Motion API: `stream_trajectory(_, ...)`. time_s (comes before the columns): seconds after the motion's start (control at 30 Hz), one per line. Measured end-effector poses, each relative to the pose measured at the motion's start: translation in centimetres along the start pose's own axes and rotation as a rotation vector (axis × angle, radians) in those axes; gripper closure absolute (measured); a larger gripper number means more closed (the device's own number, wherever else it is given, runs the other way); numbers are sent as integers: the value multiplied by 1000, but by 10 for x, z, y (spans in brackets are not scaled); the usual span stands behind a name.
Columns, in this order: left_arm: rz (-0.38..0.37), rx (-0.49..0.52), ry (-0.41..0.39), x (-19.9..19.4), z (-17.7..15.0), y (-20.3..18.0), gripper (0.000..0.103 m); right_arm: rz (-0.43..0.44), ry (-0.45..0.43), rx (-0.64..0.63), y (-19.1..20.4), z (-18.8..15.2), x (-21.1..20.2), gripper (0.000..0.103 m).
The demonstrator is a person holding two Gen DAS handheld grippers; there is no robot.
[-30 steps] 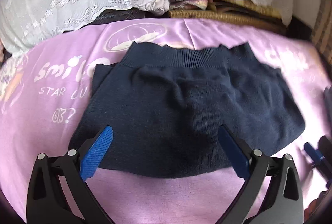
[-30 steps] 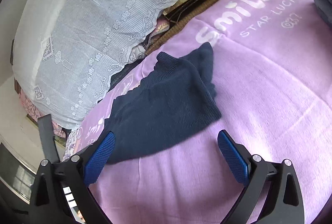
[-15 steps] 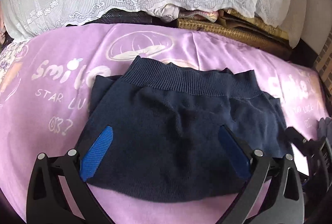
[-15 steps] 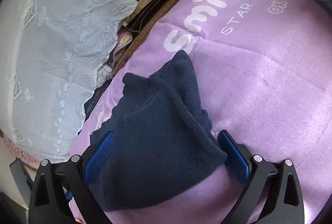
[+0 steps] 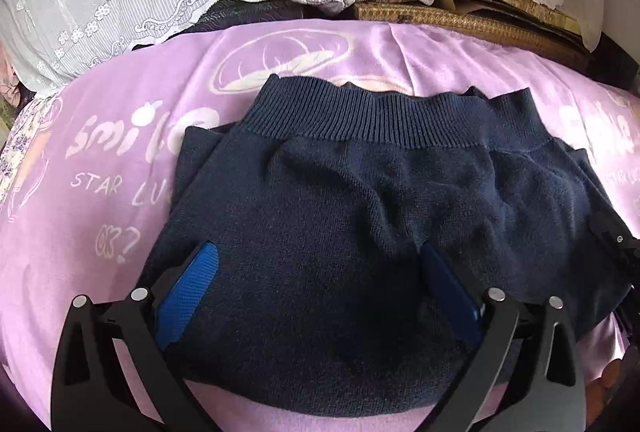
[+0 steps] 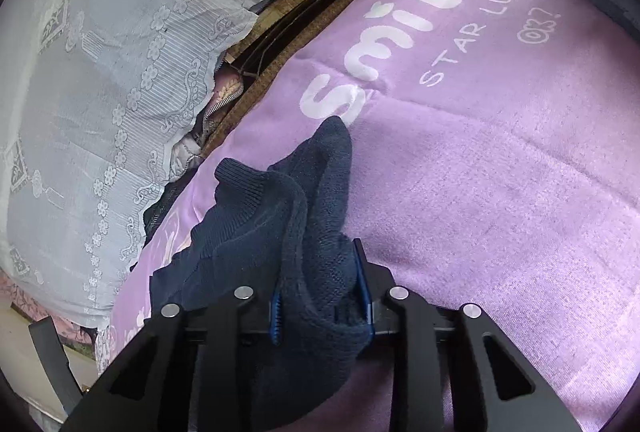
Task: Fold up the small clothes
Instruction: 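Grasp the side of the folded navy cardigan with the right tool, then lift the held side and fold it over the rest with the right tool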
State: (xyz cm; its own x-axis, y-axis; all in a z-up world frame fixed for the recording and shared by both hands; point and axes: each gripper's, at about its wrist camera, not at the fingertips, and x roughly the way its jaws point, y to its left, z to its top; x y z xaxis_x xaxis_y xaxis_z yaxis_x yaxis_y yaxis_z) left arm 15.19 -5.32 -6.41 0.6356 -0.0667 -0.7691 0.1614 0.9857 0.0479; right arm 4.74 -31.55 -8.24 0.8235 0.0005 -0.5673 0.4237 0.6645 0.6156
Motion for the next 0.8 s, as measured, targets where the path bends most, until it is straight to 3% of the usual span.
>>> stream_trajectory(0.13, 1, -19, -21, -6, 6, 8, 5, 16, -37, -87, 19, 0, -10, 77)
stream_trajectory(0.3, -63, -56, 12, -2, 16, 21, 5, 34, -79, -225, 52, -6, -25, 78)
stream_trajectory(0.43, -51, -57, 2, 4, 30, 21, 5, 70, -103, -311, 78, -17, -33, 78)
stream_trajectory(0.8, -154, -1, 57, 45, 82, -25, 5, 81, -98, -450, 106, -42, -33, 77)
